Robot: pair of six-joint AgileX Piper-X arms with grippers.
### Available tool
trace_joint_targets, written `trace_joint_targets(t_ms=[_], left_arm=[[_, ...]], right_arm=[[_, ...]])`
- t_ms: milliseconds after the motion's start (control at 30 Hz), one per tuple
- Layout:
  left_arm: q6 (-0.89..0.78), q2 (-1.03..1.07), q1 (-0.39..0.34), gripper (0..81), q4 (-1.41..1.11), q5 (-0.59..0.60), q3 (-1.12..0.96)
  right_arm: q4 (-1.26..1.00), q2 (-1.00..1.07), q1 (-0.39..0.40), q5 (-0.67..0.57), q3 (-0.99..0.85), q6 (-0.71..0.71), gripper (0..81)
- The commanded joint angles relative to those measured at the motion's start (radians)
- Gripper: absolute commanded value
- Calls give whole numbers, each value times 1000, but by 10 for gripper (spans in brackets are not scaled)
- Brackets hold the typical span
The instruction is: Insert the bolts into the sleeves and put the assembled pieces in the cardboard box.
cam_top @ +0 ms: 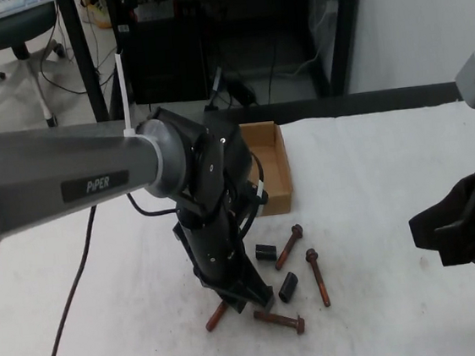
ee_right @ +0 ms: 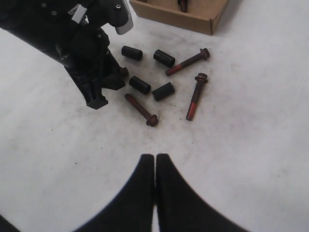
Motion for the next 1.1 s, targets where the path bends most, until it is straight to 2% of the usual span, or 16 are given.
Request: trace_joint_targets(t_ms=[0, 167, 233, 367, 567, 733, 867, 1067], left_arm=[[1, 19, -1, 334, -1, -1, -7], [1, 61, -1, 328, 20, -1, -7], [1, 69, -1, 280, 20, -1, -7], [76, 68, -1, 6, 18, -1, -9], [109, 60, -1, 0, 83, -1, -9], [113, -28, -1, 1, 110, 8, -9], [110, -174, -1, 1, 106, 42, -3], [11, -490, 5, 1, -29, 63, 96]], right_arm=[[-3, -7, -3, -16, -2, 2, 8], [-3, -7, -3, -16, -2, 2, 8], [-3, -7, -3, -16, -2, 2, 8], [-3, -7, -3, -16, -2, 2, 8], [-5, -7, -3, -16, -2, 1, 8], [-5, -7, -3, -25, -2, -27, 8], [-14, -7, -3, -127, -2, -122, 8], [-153, 18, -3, -119, -2, -157, 8]])
